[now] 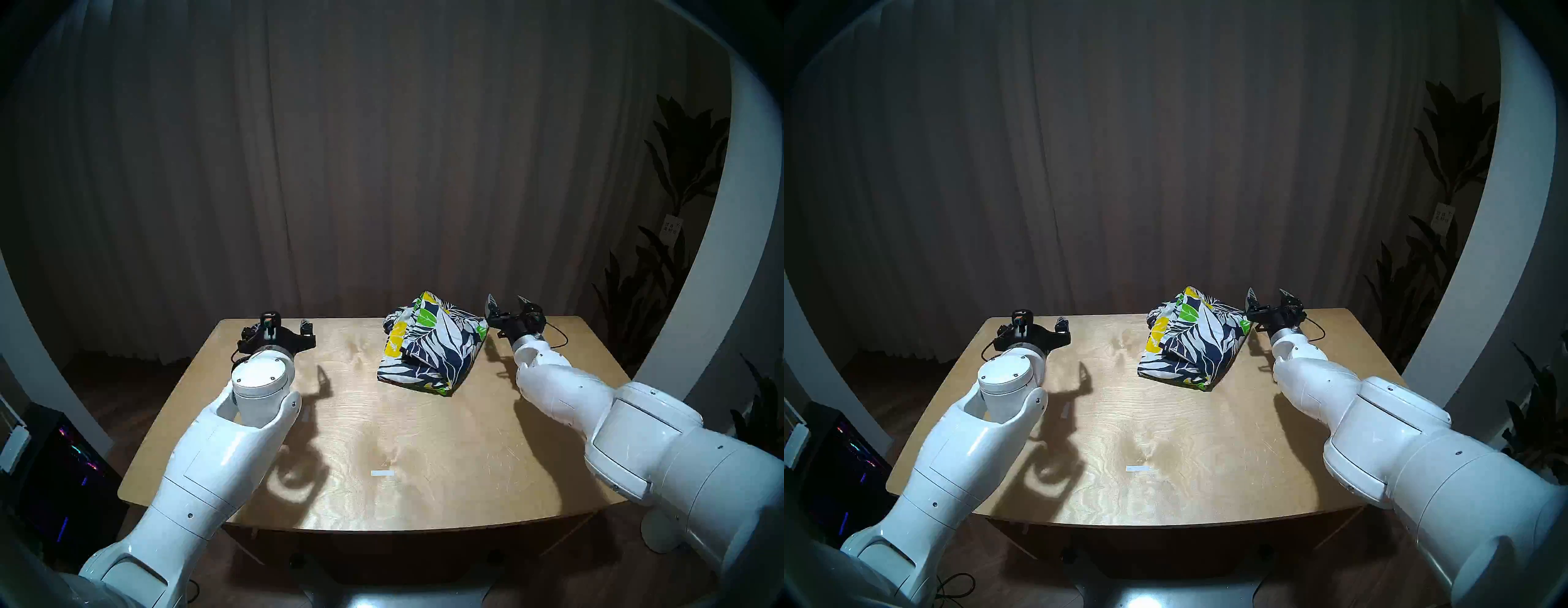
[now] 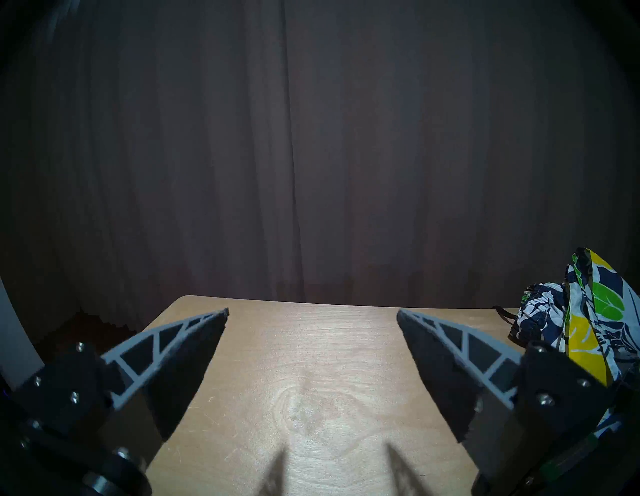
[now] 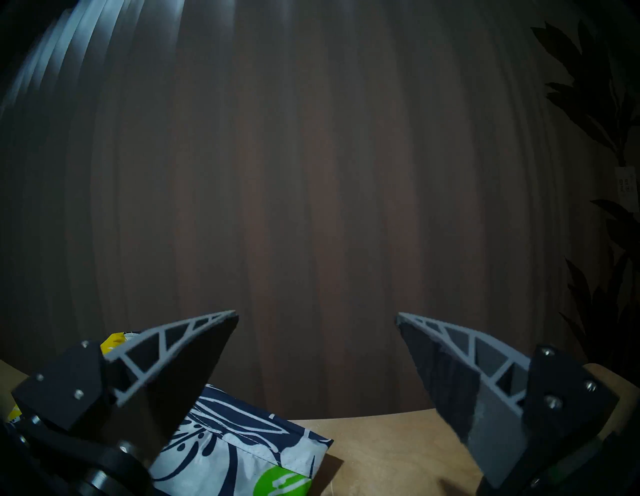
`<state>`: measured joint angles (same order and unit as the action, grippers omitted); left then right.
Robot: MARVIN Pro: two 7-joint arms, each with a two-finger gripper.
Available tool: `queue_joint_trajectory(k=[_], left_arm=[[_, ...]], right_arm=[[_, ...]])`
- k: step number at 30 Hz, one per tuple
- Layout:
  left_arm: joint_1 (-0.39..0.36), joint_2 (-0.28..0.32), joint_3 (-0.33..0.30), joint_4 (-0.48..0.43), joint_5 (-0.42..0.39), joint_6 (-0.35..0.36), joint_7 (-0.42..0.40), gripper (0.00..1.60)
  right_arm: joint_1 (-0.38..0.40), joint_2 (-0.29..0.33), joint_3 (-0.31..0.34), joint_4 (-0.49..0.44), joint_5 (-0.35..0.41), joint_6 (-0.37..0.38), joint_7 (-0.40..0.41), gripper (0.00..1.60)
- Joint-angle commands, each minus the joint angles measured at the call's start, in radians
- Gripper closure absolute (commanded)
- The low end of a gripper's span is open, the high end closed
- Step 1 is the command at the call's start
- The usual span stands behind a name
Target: Fold the pants in half lengthwise, then in half again, and set them down flat
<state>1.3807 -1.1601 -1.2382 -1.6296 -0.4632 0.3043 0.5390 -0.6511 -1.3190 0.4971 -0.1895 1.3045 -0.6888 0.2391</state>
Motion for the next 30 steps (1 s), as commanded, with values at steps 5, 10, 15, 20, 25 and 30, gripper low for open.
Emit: queue_joint_trajectory(k=[5, 10, 15, 20, 25, 30], left_arm=[[-0.056, 0.002, 0.031, 0.016, 0.061, -0.045, 0.017, 0.0], [-0.066, 0.003, 0.05, 0.028, 0.081, -0.063, 0.023, 0.0], [-0.073, 0.008, 0.062, 0.034, 0.095, -0.077, 0.025, 0.0], [-0.076, 0.021, 0.08, 0.045, 0.114, -0.1, 0.022, 0.0], [-0.077, 0.031, 0.089, 0.053, 0.123, -0.113, 0.017, 0.0], [-0.082, 0.041, 0.091, 0.06, 0.13, -0.132, 0.01, 0.0]], right_arm=[[-0.002, 0.004, 0.028, -0.023, 0.029, -0.002, 0.012, 0.0], [0.003, 0.005, 0.044, -0.038, 0.043, -0.009, 0.019, 0.0], [0.0, 0.002, 0.052, -0.049, 0.051, -0.01, 0.024, 0.0], [-0.008, 0.003, 0.056, -0.061, 0.054, -0.012, 0.03, 0.0], [-0.016, 0.004, 0.052, -0.065, 0.053, -0.008, 0.033, 0.0], [-0.018, 0.01, 0.053, -0.07, 0.053, -0.008, 0.035, 0.0]])
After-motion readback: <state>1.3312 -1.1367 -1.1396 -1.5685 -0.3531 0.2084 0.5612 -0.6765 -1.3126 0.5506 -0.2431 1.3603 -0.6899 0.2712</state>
